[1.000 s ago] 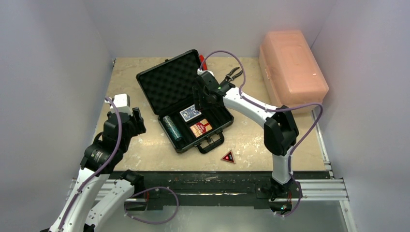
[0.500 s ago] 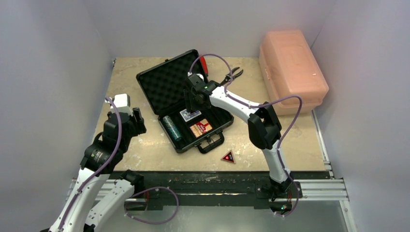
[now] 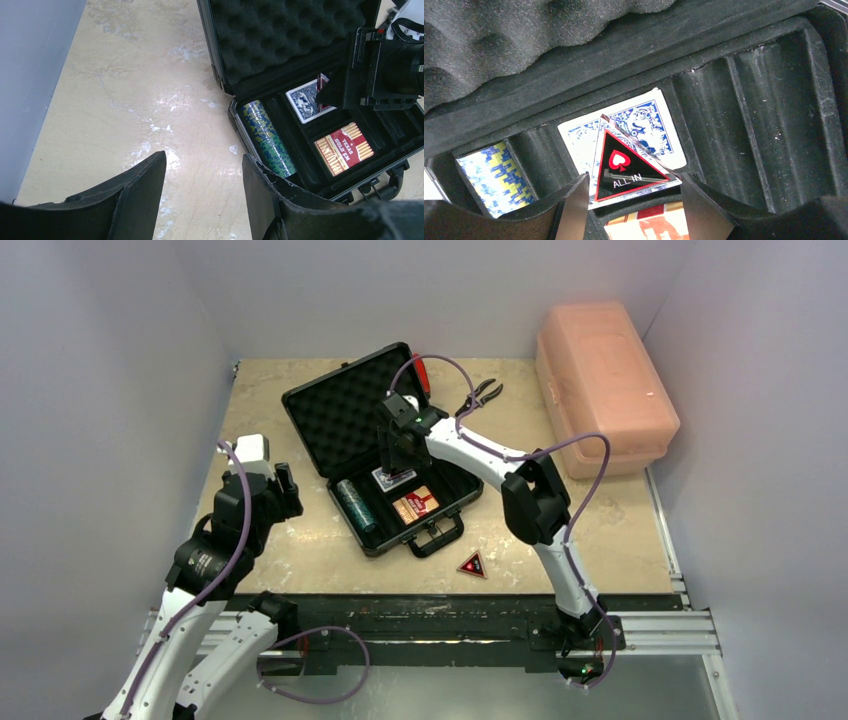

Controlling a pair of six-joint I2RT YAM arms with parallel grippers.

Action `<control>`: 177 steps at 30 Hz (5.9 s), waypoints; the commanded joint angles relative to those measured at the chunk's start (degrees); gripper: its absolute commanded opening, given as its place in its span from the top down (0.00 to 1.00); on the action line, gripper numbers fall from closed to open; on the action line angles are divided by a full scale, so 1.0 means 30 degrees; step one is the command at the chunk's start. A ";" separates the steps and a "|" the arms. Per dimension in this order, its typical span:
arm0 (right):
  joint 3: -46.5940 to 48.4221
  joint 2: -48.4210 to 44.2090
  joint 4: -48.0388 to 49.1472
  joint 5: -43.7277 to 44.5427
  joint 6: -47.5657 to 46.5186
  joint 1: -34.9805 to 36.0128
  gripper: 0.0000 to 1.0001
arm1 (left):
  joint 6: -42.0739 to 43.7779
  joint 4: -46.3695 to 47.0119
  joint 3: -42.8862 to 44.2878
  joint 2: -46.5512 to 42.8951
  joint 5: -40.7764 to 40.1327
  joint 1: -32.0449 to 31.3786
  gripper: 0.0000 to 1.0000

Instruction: Pack up texas hold em set

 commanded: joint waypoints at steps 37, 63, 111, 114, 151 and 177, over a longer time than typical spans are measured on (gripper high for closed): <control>0.1551 0.1396 -0.0121 -0.0299 0.1044 0.0143 0.22 | -0.0093 0.0261 0.0667 -0.0104 0.0347 0.0176 0.43; -0.0377 -0.3755 0.0774 0.1127 -0.0241 0.0545 0.01 | 0.0098 0.0381 0.0507 -0.0035 -0.0392 0.0176 0.41; -2.0348 -1.7646 0.2260 0.2731 0.5827 0.2928 0.01 | 0.1389 0.0432 0.0520 0.1464 -0.1771 0.0176 0.43; -2.0961 -1.7514 0.2906 0.2355 0.5896 0.3511 0.01 | 0.1386 0.0376 0.0495 0.1351 -0.1784 0.0176 0.43; -2.2704 -1.3655 0.3249 0.3647 0.6823 0.5065 0.22 | 0.1357 0.0201 0.0432 0.0891 -0.2165 0.0177 0.43; -2.3315 -1.4045 0.2715 0.3882 0.8790 0.5065 0.32 | 0.1355 0.0171 0.0434 0.0951 -0.2219 0.0176 0.43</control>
